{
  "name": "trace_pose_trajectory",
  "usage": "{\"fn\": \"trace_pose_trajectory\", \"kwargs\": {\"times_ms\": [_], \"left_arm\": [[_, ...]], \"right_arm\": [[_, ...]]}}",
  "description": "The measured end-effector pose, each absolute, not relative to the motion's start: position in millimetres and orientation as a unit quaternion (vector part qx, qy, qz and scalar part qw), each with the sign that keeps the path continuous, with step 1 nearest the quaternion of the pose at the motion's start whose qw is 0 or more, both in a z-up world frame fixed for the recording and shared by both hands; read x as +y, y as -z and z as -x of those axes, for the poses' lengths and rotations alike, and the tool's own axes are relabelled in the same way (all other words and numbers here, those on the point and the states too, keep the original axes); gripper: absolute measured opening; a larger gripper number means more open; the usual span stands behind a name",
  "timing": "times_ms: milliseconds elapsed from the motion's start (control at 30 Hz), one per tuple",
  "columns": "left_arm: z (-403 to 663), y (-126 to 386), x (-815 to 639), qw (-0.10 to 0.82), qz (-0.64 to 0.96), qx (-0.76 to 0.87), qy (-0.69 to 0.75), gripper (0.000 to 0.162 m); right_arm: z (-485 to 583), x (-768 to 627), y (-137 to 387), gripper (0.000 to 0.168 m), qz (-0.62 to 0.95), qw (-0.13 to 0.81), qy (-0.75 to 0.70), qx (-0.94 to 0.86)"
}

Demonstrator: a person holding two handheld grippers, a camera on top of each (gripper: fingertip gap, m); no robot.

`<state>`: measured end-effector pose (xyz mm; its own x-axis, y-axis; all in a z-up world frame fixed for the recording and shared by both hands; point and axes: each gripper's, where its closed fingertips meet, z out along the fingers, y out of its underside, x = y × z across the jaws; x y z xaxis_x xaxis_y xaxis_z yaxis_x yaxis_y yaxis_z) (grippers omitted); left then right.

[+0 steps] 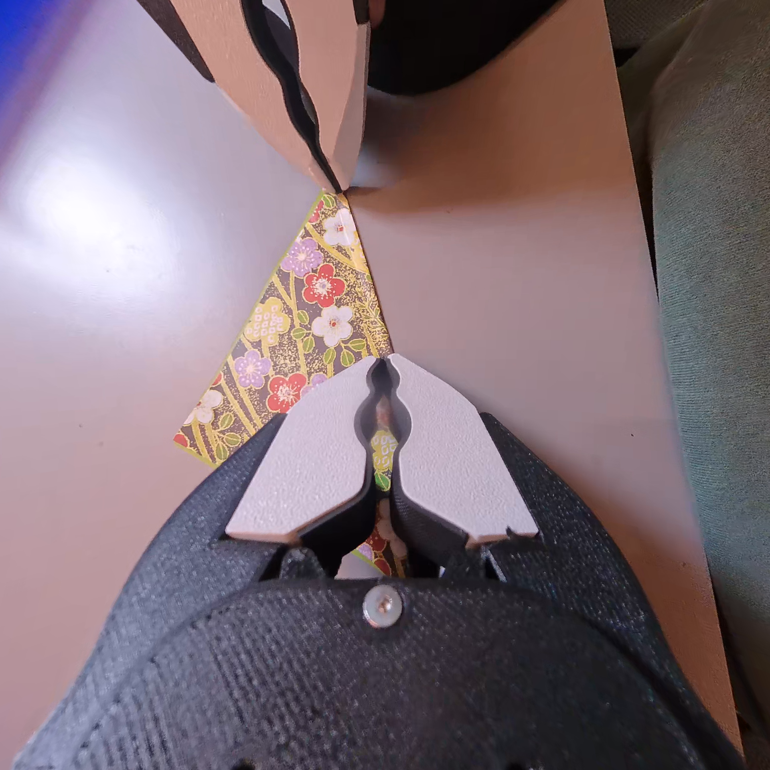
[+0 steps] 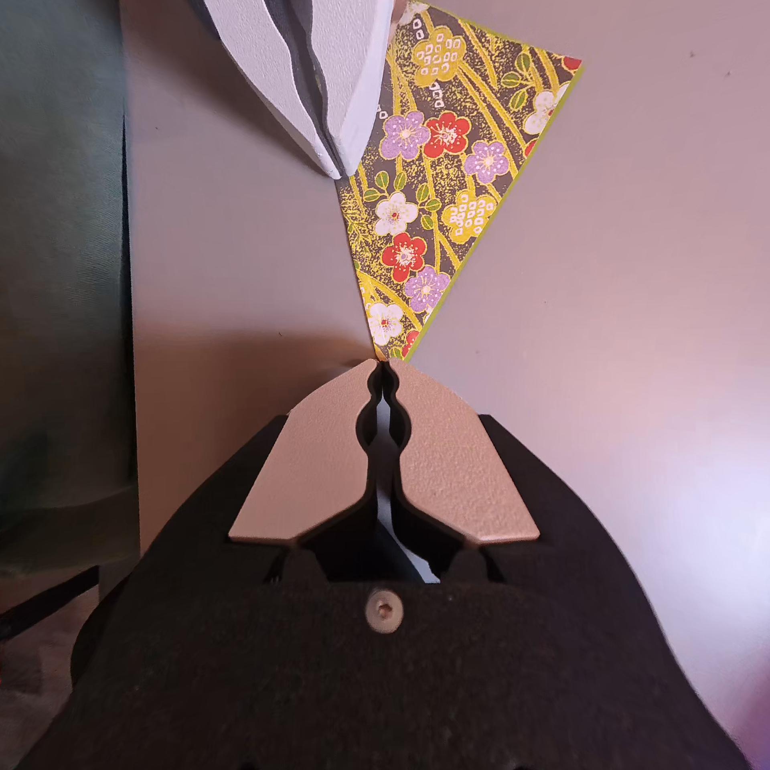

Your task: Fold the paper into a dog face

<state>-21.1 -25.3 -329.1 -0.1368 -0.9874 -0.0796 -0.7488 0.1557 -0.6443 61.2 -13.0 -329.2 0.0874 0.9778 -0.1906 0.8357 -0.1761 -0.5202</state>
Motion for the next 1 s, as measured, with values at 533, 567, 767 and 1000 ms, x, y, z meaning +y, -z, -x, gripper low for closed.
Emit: {"fn": "trace_pose_trajectory", "kwargs": {"times_ms": [533, 567, 767, 1000], "left_arm": [[20, 329, -26, 0.254, 0.604, 0.718, 0.235, 0.000], [20, 329, -26, 0.255, 0.604, 0.718, 0.236, 0.000], [20, 329, -25, 0.258, 0.602, 0.718, 0.236, 0.000], [33, 329, -25, 0.271, 0.606, 0.714, 0.221, 0.000]], "right_arm": [[-4, -12, 279, 0.000, 0.675, 0.238, -0.272, -0.644], [3, -15, 286, 0.000, 0.668, 0.228, -0.273, -0.654], [10, -18, 328, 0.000, 0.663, 0.167, -0.246, -0.687], [11, -17, 328, 0.000, 0.662, 0.173, -0.257, -0.683]]}}
